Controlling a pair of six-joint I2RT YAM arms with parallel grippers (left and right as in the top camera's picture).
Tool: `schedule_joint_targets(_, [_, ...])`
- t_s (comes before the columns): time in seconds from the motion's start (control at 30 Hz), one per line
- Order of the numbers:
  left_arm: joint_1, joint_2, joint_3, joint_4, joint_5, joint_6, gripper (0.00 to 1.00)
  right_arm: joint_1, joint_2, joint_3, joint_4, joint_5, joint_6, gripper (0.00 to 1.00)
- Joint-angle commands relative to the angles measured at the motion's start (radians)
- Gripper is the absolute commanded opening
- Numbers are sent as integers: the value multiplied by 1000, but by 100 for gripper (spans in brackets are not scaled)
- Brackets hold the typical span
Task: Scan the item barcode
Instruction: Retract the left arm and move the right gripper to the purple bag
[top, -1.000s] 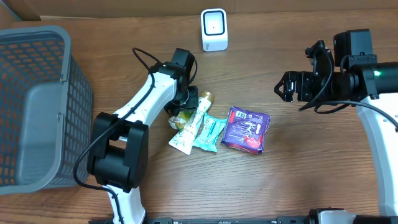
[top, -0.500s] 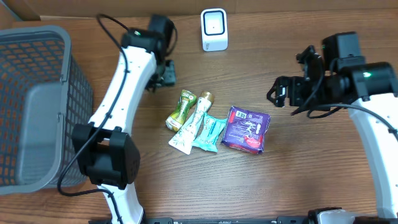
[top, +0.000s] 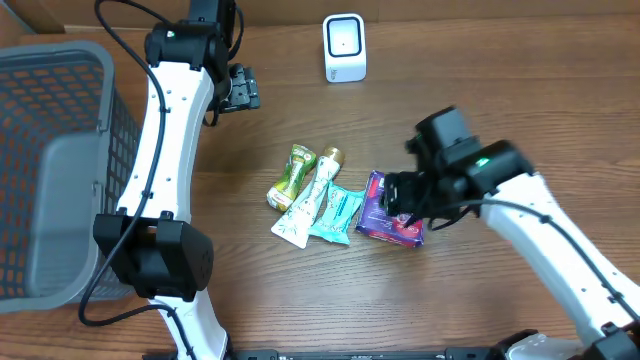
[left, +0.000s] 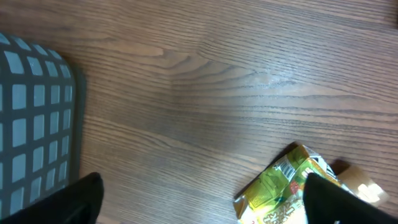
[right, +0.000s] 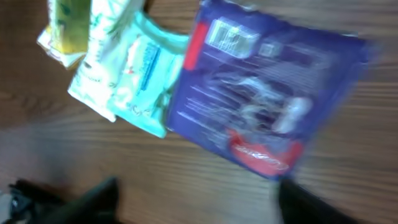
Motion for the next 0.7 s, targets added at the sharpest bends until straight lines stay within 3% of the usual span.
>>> schedule_joint_targets(0.0, [-1,-19,16,1,-10,6,100,53,-5,-43,48,-23,13,31])
schedule_joint_targets(0.1, [-1,-19,16,1,-10,6,99,92,-3,-72,74,-23,12,21])
schedule_joint_targets(0.53, [-1,-19,16,1,-9,6,100,144,-1,-258,130,-48,36,21])
schedule_joint_targets(0.67, [-1,-19,16,1,-9,6,100,142,-1,-290,143,24,52,21])
